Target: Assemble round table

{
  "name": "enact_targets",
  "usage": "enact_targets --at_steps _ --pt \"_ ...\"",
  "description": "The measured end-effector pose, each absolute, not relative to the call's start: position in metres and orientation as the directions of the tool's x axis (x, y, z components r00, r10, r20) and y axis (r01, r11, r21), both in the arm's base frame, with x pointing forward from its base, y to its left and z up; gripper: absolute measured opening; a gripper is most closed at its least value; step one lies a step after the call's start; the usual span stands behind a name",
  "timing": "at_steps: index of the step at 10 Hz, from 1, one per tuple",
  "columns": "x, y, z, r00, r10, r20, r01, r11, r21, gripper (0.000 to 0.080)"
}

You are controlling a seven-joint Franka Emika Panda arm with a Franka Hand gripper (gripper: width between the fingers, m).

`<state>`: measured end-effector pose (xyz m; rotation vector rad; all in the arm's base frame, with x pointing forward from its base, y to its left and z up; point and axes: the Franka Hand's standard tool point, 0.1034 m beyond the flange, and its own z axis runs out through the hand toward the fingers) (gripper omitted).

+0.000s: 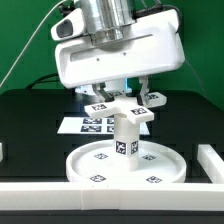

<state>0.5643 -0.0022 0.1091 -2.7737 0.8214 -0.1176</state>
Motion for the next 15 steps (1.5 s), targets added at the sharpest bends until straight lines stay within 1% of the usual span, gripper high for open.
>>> enact_targets --at_steps 3,5,6,7,8,9,10,11,12,13,14,15 --pt "0.565 0.023 0.11 0.638 -0.77 -0.015 -0.745 -0.612 -0.268 0.0452" --pt "0.566 0.032 0.11 0.522 -0.851 -0.048 -0.827 -0.492 -0.271 0.0452" --pt "0.566 0.033 0.11 0.436 -0.897 -0.072 -0.873 -0.402 -0.276 0.0452" --pt "0.565 0.033 0.11 0.304 -0.947 -0.104 -0.922 -0.265 -0.283 0.0452" --pt "0.564 0.033 0.11 0.244 -0.962 -0.123 -0.937 -0.201 -0.286 0.0452" --pt "0.564 0.034 0.109 0.188 -0.971 -0.145 -0.95 -0.142 -0.28 0.0504" --pt "0.564 0.035 0.109 0.194 -0.97 -0.144 -0.949 -0.148 -0.28 0.0504" --pt "0.563 0.036 0.11 0.214 -0.966 -0.148 -0.947 -0.168 -0.273 0.0613" --pt "0.564 0.041 0.118 0.258 -0.951 -0.169 -0.942 -0.209 -0.261 0.0643" --pt "0.565 0.044 0.126 0.283 -0.942 -0.182 -0.938 -0.232 -0.258 0.0643" --pt "0.568 0.045 0.134 0.304 -0.935 -0.186 -0.931 -0.25 -0.265 0.0648" --pt "0.567 0.045 0.132 0.303 -0.935 -0.184 -0.932 -0.25 -0.264 0.0648"
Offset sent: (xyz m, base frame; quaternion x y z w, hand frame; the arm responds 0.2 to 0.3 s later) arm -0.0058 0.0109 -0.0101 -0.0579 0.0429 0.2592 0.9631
